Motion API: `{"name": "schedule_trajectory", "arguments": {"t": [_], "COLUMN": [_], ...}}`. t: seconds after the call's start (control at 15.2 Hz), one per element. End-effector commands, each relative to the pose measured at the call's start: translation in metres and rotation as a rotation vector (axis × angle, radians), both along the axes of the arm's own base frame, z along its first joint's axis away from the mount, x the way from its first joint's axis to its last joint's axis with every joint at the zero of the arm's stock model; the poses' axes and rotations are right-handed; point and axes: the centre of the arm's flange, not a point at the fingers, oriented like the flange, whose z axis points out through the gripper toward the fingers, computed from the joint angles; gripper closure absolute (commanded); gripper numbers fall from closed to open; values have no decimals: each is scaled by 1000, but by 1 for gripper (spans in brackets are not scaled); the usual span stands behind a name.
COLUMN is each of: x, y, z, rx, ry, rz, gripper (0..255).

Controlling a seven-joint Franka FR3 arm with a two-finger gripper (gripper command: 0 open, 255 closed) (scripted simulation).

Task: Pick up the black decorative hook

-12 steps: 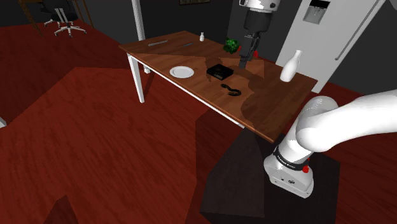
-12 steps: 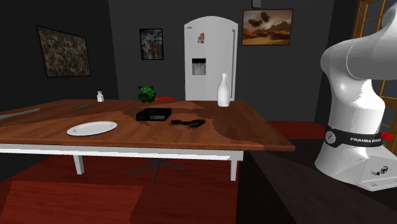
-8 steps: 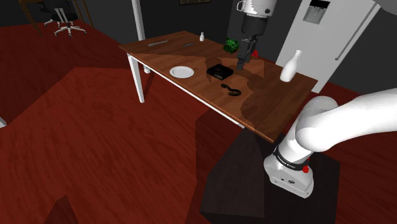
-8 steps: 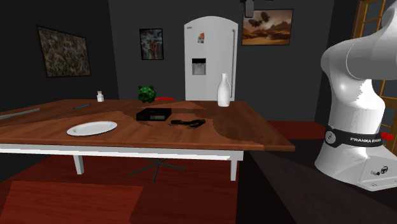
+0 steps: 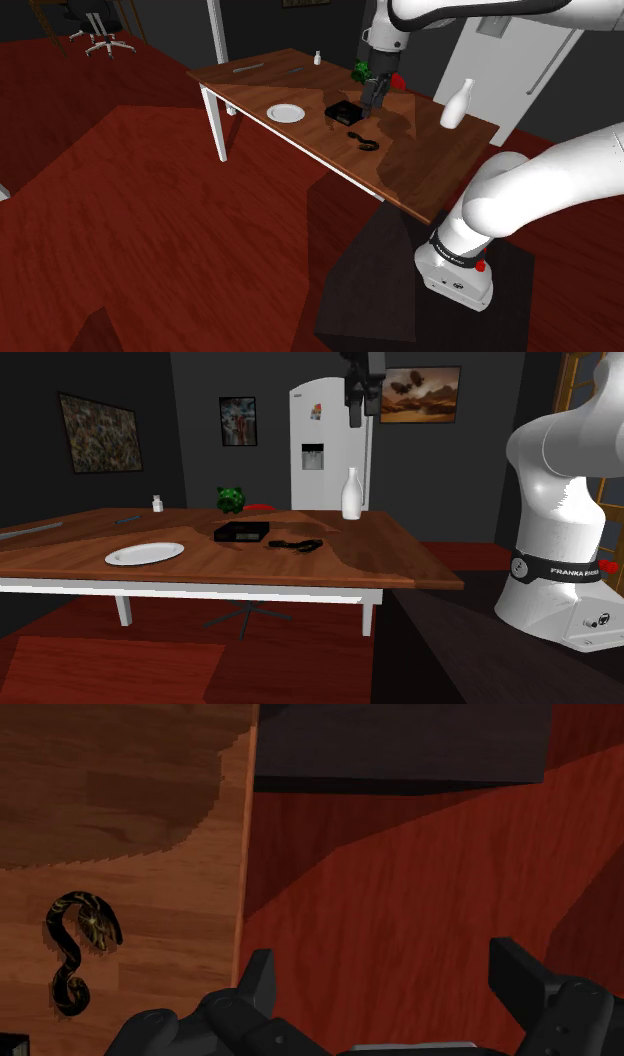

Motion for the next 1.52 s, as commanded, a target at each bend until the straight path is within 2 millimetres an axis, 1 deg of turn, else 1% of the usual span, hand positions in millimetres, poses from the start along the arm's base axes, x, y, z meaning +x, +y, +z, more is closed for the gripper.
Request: {"name": "schedule_trajectory", "arguments": {"t": [0.0, 0.73, 1.45], "x": [10, 67, 115], "y": [-17, -114, -217], "z": [-16, -106, -196], "rx": [-5, -30, -56], "ry": [4, 33, 63], "rz": [-11, -74, -136], "gripper": [0, 0, 0]}}
